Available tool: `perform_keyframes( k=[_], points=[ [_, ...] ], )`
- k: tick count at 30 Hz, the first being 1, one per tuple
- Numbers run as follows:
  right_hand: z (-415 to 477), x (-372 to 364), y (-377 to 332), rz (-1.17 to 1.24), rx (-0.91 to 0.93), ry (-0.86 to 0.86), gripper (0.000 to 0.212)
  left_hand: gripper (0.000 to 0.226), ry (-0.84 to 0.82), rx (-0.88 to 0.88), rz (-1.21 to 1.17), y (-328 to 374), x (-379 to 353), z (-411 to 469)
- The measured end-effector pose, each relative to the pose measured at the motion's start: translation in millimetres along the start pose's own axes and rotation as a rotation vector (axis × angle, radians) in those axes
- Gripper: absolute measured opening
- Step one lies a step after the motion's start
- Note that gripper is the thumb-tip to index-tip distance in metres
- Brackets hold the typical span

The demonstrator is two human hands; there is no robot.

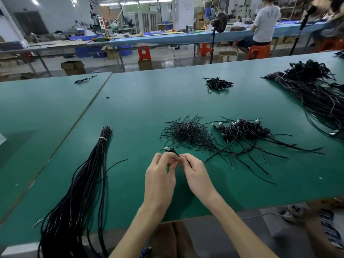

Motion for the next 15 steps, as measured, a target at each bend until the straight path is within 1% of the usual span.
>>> perform_keyframes(
  k=[3,6,7,11,15],
  points=[
    [-0.1,3.7,0.3,0.019,0.010,0.024,0.025,0.029,-0.015,0.124,-0.153,-2.6,-2.2,2.1],
    [0.0,5.7,2.3,0.008,0.016,0.038,0.023,0.026,-0.097,0.266,-0.313,-12.6,-4.5,6.9],
    [0.4,6.1,2.8,-0.001,0.020,0.044,0.022,0.024,-0.114,0.290,-0.346,-15.7,-3.8,7.6],
    [-1.0,8.8,3.2,-0.012,0.031,0.064,0.021,0.019,-0.147,0.277,-0.352,-17.4,-2.4,2.4],
    [-2.6,11.2,-0.7,-0.033,0.065,0.096,0.021,0.007,-0.171,0.362,-0.458,-24.3,-7.7,-1.8]
  ],
)
Point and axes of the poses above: each hand's wrist, its own z-axis towards the middle knuckle, its own x-axis out of the back of the hand, y = z × x, the point moved 7 cm from there along z, towards the middle knuckle, and after that the axes turned 5 degrees about x, right-handed, at the moved point
